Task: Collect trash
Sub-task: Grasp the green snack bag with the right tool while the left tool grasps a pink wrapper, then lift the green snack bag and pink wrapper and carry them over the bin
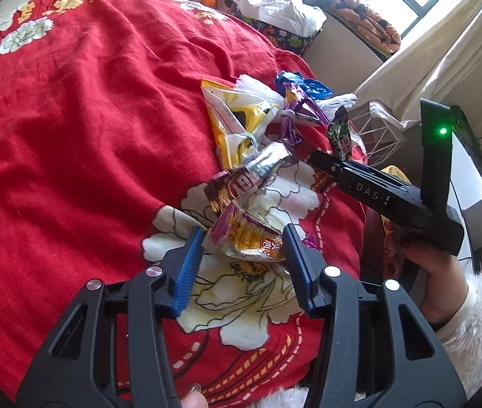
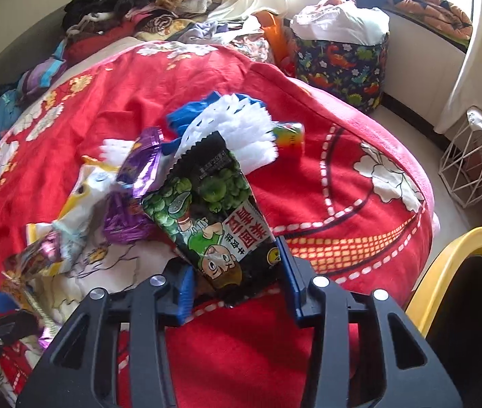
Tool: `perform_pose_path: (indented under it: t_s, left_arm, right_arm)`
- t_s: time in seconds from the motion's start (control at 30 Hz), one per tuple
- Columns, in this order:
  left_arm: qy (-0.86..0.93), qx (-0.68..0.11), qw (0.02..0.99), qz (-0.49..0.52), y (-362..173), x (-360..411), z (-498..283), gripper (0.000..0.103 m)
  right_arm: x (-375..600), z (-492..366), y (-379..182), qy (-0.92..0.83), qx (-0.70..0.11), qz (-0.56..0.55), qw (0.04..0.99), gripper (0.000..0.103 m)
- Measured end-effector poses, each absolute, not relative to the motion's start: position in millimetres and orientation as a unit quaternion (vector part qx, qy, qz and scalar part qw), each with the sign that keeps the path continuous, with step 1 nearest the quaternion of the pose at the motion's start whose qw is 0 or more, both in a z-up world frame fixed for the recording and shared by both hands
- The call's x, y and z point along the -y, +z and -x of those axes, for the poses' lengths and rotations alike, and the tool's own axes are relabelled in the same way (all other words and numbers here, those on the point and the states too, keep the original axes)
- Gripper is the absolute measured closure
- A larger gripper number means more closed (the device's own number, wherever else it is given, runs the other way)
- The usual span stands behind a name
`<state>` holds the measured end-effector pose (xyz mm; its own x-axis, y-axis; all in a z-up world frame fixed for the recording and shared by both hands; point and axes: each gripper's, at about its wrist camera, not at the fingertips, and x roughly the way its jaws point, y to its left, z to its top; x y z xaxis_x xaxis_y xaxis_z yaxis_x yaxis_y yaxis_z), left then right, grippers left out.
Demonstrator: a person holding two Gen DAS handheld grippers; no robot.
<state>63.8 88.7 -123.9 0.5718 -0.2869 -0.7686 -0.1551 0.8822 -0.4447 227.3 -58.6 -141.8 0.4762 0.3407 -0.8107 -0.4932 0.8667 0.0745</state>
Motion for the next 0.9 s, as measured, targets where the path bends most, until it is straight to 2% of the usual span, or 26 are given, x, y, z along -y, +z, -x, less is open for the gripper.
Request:
perform_pose_path:
  t_s: [0.13, 0.43, 0.9]
  left_arm:
    - [-0.046, -0.466, 0.846, 0.254, -127, -85, -63, 0.068]
    - [-0.075, -0.469, 0.843, 0.252, -123, -74, -64, 0.089]
    - [-0.102, -0.45, 0.861, 0.216, -101, -50, -70, 0.093]
  right_arm:
    - [62, -215, -138, 0.253, -0.447, 0.075, 0.855, 0.064]
    - [79, -189, -128, 0.266, -0.442, 0.045, 0.856, 0.065]
    - [114, -169, -106, 0.273, -0.428, 0.002, 0.862, 0.065]
